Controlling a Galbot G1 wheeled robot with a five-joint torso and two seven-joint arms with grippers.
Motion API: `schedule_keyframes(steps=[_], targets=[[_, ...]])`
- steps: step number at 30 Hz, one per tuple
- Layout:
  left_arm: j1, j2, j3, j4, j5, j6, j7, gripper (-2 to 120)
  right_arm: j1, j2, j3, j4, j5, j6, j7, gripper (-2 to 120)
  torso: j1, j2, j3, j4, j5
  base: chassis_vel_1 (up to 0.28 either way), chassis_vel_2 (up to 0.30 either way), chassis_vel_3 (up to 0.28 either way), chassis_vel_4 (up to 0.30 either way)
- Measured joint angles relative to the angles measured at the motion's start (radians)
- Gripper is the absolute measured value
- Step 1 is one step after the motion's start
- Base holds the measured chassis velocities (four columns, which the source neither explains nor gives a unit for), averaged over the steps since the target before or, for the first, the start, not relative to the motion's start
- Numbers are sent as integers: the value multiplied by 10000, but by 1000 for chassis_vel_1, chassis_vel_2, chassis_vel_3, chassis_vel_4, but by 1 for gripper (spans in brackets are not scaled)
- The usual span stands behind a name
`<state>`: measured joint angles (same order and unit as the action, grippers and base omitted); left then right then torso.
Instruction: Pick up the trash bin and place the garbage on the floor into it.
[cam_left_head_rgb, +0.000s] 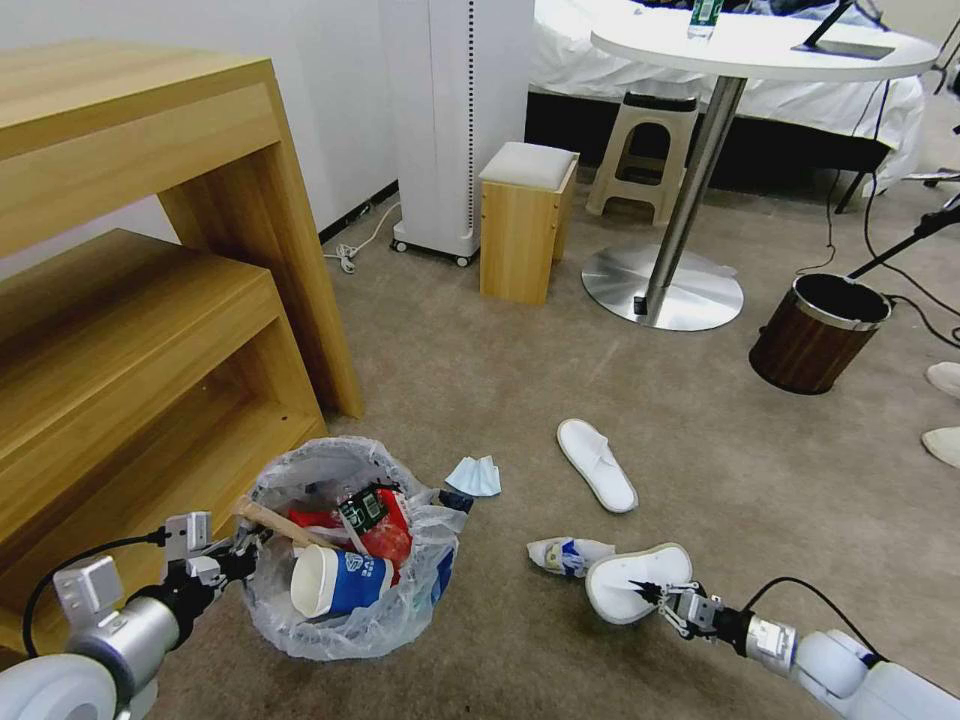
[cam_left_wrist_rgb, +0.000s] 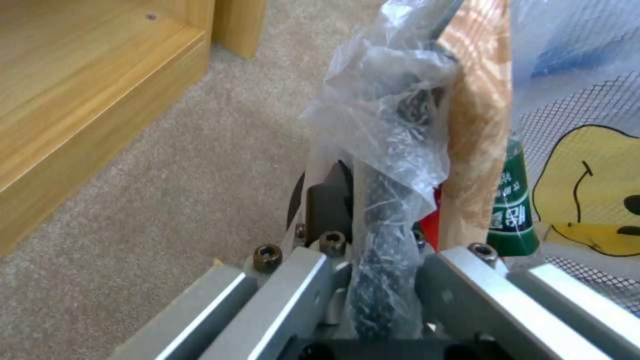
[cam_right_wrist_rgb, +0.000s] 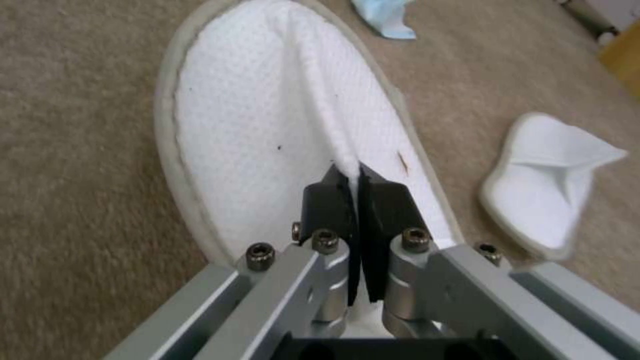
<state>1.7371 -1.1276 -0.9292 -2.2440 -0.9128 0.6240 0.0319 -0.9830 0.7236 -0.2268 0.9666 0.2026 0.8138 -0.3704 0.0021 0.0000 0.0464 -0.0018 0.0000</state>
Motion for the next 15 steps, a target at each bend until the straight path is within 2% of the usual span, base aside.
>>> schedule_keyframes(steps=[15], targets=[[34, 148, 197, 172, 256, -19, 113, 0, -364, -358, 1034, 1133, 862, 0, 186, 3, 1, 1, 0, 2, 1, 0, 0, 0, 0]])
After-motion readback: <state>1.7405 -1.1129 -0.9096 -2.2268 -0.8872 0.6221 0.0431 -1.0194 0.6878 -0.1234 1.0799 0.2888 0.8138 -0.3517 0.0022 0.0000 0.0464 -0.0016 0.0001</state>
